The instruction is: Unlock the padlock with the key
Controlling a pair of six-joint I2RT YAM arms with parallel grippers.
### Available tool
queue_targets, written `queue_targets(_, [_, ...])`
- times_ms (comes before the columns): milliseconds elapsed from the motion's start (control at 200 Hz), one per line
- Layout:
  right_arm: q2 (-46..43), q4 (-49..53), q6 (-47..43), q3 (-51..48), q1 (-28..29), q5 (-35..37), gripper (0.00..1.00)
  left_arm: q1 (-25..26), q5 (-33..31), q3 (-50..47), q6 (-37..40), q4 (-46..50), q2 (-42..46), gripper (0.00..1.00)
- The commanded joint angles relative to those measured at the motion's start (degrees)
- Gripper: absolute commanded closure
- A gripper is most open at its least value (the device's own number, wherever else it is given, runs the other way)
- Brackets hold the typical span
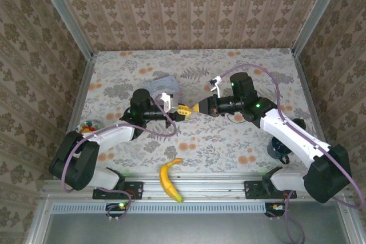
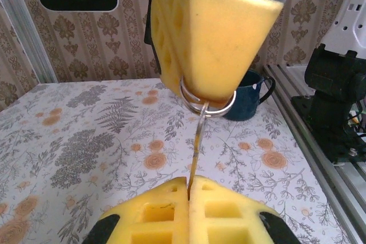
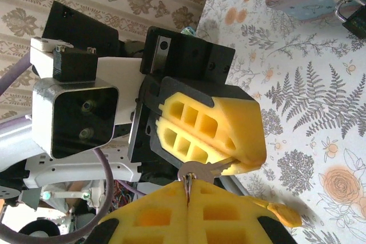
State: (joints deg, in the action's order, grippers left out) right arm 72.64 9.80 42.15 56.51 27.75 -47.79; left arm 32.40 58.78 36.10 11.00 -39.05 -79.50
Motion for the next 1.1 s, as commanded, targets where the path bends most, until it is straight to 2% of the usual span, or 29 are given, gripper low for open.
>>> queue_targets(0, [0.1,1.2,-1.1,0.9,0.6,-0.2,1.0,0.1,-1.4,0.5,2.9,1.8,3.2,1.0])
queue_targets(115, [-0.7,3.8,-3.4,1.5,0.6,2.3,0.91,0.1,-3.1,0.4,5.3,7.1,5.7,1.0])
queue_targets(175, [-1.7,6.2,-5.7,2.2,0.6,5.0,0.8,0.1,-4.5,1.1,7.1,12.4,7.4,1.0])
queue_targets(215, [-2.6,8.0,-7.7,2.7,0.6,7.1,0.76,0.1,-5.7,1.9,8.9,17.1,8.5,1.0])
queue_targets(395, [-8.6,13.7,-19.4,3.9,2.9,20.3,0.68,0.2,-11.8,7.4,17.9,40.5,12.6,1.0])
queue_targets(520, [-11.4,15.8,-27.6,5.0,7.6,28.4,0.64,0.3,-14.5,11.7,23.2,53.3,13.6,1.0])
queue_targets(595, [-11.6,15.6,-31.9,5.7,10.7,31.0,0.63,0.4,-15.2,14.4,25.8,59.5,13.5,1.0])
queue_targets(695, [-11.1,13.3,-34.4,5.8,12.7,31.3,0.62,0.8,-15.6,17.2,28.0,65.0,13.2,1.0])
queue_targets(820, [-8.8,11.7,-36.5,6.3,14.0,28.1,0.65,1.3,-15.6,18.7,29.6,68.0,13.3,1.0])
queue_targets(1095, [-3.0,11.6,-38.6,8.5,16.0,24.7,0.66,2.1,-14.0,18.4,30.8,68.8,14.5,1.0])
